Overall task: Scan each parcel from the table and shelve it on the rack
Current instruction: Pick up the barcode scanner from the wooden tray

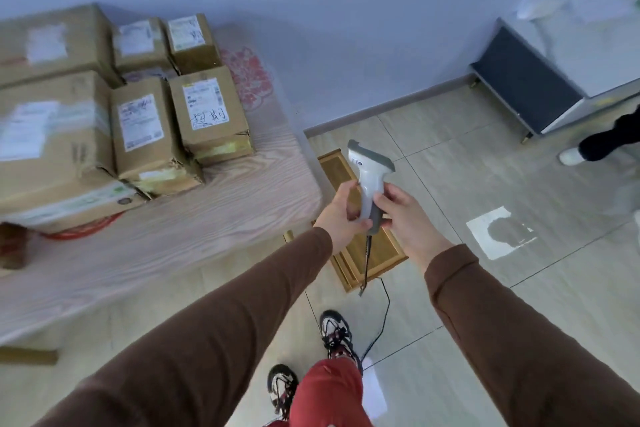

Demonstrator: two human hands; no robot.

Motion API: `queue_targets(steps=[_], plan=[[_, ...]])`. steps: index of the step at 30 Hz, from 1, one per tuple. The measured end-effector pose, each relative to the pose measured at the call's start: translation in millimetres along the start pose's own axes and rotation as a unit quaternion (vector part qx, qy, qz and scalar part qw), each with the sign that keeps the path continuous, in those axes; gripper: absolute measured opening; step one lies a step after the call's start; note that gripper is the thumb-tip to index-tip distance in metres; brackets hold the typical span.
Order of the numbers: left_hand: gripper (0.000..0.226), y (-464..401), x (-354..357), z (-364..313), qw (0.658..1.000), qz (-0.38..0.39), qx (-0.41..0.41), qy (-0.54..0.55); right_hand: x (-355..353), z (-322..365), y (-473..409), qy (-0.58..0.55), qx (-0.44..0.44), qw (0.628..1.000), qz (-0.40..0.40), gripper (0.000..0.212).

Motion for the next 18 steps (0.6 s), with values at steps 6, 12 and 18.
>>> queue_targets(steps=[6,12,18], plan=[[0.089,36,-50,-32,0.999,0.000,-0.002,0.049,41,64,21,-0.038,-0.009,0.998,0.055,0.034],[0.091,31,-116,-53,0.994,-0.041,-0.007,0.098,103,120,-5,-0.114,0.050,0.987,0.098,0.039],[0.073,11,-189,-56,0.984,-0.144,0.019,0.099,167,155,-63,-0.167,0.074,0.971,0.153,0.022]])
Point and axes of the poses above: each hand's wrist, its own y-axis away from the middle knuckle, its own x-axis out of the palm, z = x × y, the point moved 7 cm from there along -y, towards the middle knuckle
